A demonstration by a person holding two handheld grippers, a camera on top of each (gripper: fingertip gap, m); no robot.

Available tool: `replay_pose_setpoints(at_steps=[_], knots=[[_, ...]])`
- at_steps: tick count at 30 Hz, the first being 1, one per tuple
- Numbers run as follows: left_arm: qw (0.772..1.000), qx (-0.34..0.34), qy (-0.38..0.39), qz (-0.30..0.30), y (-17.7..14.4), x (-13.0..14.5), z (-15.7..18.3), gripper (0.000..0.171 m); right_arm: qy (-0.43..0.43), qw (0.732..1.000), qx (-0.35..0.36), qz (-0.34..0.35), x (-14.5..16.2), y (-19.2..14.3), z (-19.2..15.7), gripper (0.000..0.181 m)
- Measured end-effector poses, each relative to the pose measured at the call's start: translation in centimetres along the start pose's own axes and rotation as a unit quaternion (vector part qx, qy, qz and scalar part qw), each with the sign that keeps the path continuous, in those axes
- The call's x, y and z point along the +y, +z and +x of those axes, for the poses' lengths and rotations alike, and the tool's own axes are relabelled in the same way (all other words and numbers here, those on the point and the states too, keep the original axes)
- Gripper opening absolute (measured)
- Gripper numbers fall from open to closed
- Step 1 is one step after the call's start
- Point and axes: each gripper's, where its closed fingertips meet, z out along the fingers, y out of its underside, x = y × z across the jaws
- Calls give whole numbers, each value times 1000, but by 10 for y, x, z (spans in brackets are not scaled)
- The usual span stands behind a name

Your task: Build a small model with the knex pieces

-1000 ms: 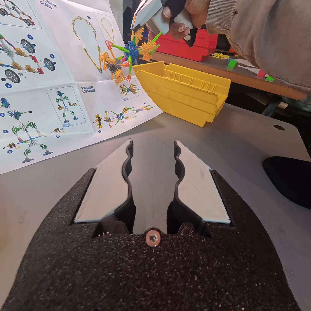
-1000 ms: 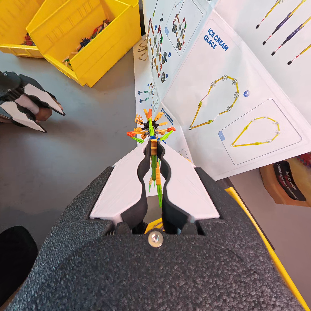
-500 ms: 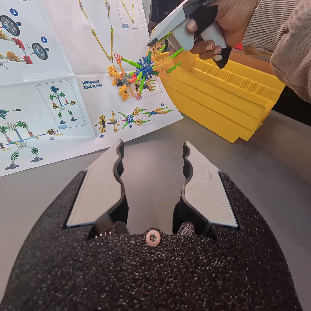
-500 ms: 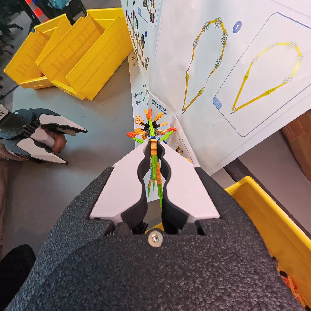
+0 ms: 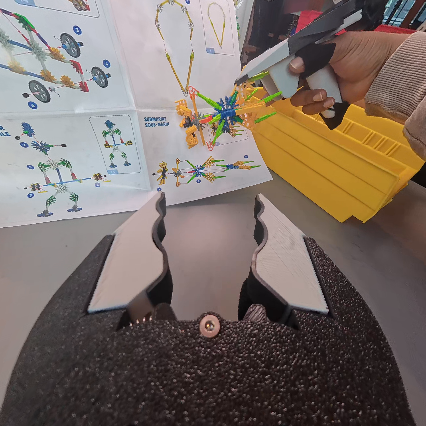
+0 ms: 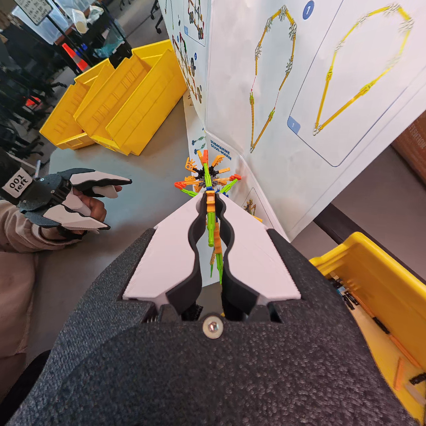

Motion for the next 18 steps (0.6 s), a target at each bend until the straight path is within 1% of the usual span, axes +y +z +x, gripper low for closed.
replay_pose_setpoints(at_steps=[11,18], knots=[[1000,3,-11,6,-9,0,-2,77,21,998,-6,54,-8,-8,-1,3],[1000,3,-11,2,-18,2,-7,77,28,998,-4,62,-5,-13,-3,3]])
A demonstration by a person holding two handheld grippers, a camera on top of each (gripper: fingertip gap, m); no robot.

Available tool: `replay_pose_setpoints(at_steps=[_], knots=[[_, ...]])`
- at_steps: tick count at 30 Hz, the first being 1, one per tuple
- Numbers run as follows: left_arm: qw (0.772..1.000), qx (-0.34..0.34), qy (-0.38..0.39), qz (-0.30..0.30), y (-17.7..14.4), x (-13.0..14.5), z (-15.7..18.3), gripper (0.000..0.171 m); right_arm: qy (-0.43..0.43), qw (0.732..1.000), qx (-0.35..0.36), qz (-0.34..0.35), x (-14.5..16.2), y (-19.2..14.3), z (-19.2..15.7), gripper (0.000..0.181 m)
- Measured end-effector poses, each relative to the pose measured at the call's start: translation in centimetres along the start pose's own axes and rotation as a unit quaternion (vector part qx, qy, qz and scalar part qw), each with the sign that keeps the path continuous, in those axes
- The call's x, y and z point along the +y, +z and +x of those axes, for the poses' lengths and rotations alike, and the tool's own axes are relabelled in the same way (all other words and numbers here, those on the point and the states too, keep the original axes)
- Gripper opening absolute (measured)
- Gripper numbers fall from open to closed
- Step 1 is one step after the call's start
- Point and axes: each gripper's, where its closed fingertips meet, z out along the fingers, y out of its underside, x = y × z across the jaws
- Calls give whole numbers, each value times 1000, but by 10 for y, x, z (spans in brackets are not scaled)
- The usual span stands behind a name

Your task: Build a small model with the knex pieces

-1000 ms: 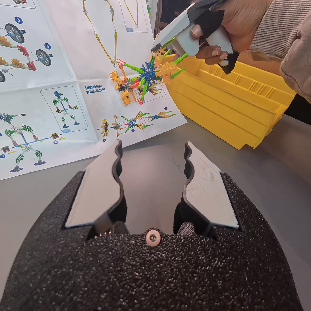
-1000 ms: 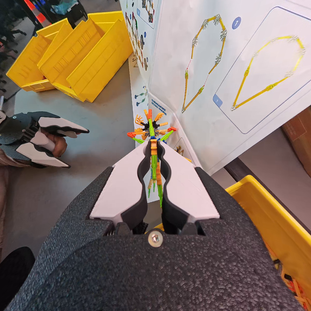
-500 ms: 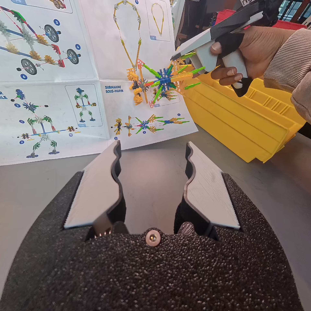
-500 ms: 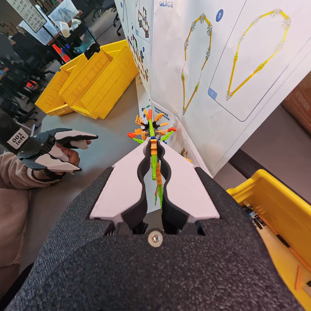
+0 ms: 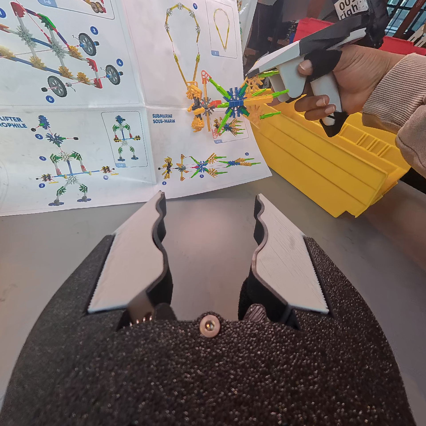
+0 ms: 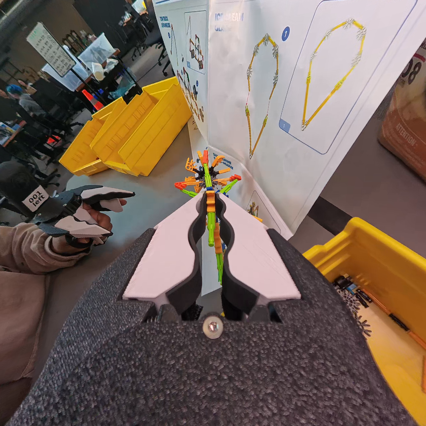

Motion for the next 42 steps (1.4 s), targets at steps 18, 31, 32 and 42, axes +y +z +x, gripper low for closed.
replay_pose_setpoints(at_steps=[18,31,32,42], knots=[[1000,9,18,-10,-2,12,11,76,-27,999,22,13,-11,-16,-16,3],[1000,12,15,-1,-2,8,11,79,-79,996,6,30,-46,3,-6,3],[1000,11,13,1,-1,7,11,80,-77,997,8,29,-44,2,-3,3],[1000,0,15,-17,8,16,11,86,-68,997,11,45,-33,-8,10,3]])
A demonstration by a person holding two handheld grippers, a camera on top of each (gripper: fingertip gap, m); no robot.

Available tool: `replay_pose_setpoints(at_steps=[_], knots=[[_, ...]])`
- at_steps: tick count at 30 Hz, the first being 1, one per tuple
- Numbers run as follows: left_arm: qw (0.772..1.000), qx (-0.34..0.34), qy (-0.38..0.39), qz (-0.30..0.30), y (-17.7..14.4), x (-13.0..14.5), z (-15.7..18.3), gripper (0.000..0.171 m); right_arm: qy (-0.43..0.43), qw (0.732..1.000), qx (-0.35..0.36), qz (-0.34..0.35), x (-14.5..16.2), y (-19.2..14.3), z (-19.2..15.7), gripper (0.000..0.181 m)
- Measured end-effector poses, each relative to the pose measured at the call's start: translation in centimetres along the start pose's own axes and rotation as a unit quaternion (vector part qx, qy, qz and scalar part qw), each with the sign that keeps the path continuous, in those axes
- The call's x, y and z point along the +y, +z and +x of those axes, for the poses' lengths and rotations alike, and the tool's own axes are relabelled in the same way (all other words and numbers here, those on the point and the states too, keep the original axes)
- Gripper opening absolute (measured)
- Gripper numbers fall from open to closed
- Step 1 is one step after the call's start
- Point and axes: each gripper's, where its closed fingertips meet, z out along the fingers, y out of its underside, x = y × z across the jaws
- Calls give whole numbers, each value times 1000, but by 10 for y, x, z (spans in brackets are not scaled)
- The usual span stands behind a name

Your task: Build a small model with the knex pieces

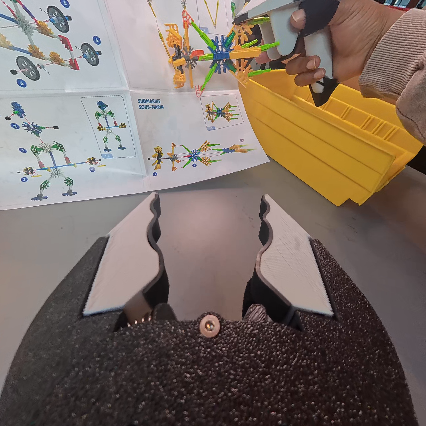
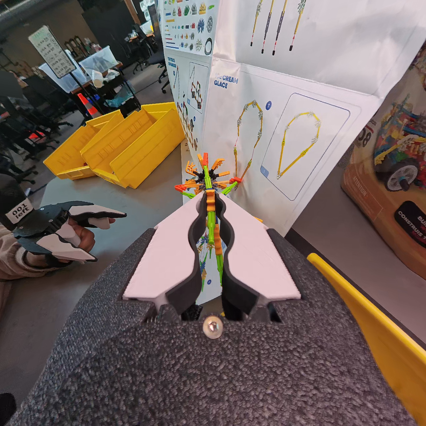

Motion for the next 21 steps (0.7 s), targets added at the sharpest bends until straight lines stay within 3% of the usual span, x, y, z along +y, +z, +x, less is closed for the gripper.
replay_pose_setpoints(at_steps=[21], knots=[[1000,-20,12,-1,-1,-1,-6,86,2,999,-11,31,-10,-7,-1,3]])
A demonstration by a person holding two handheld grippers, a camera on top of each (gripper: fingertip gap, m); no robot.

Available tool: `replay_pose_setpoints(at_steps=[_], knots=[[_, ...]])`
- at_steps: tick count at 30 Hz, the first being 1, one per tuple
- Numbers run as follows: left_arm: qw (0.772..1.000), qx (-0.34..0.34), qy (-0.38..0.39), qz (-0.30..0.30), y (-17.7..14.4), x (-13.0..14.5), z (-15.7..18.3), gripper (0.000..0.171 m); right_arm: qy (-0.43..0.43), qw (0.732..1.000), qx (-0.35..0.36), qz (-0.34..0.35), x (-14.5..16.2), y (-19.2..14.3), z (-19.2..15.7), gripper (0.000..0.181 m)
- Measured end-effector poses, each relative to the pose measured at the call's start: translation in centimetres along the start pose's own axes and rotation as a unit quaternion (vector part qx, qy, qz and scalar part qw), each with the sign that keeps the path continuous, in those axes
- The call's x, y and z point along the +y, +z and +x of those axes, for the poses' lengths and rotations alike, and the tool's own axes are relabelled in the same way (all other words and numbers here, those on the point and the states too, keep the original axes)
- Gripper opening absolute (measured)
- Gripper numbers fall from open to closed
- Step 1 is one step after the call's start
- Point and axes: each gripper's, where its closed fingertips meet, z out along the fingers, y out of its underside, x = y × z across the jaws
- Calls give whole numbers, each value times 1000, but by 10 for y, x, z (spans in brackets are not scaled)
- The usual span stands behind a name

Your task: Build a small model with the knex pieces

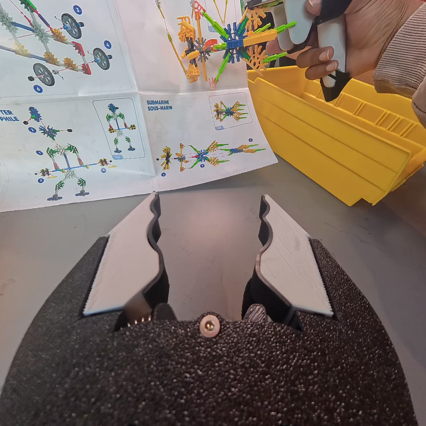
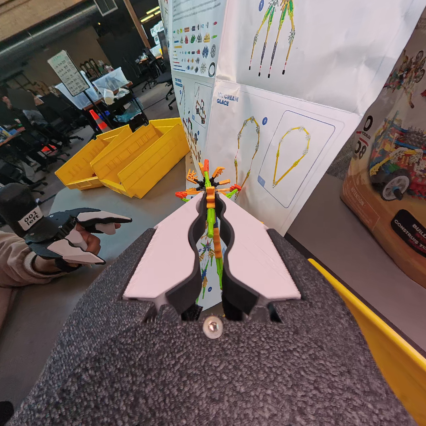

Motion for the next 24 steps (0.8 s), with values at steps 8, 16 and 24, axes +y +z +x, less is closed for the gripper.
replay_pose_setpoints(at_steps=[8,16,24], knots=[[1000,2,-4,3,-2,-2,-2,86,-2,1000,-4,-6,2,2,-4,3],[995,48,-62,66,-28,-58,-31,83,-102,994,-19,-46,-19,26,-103,3],[971,235,28,-17,-97,-76,-36,70,-161,985,6,-60,48,84,-227,3]])
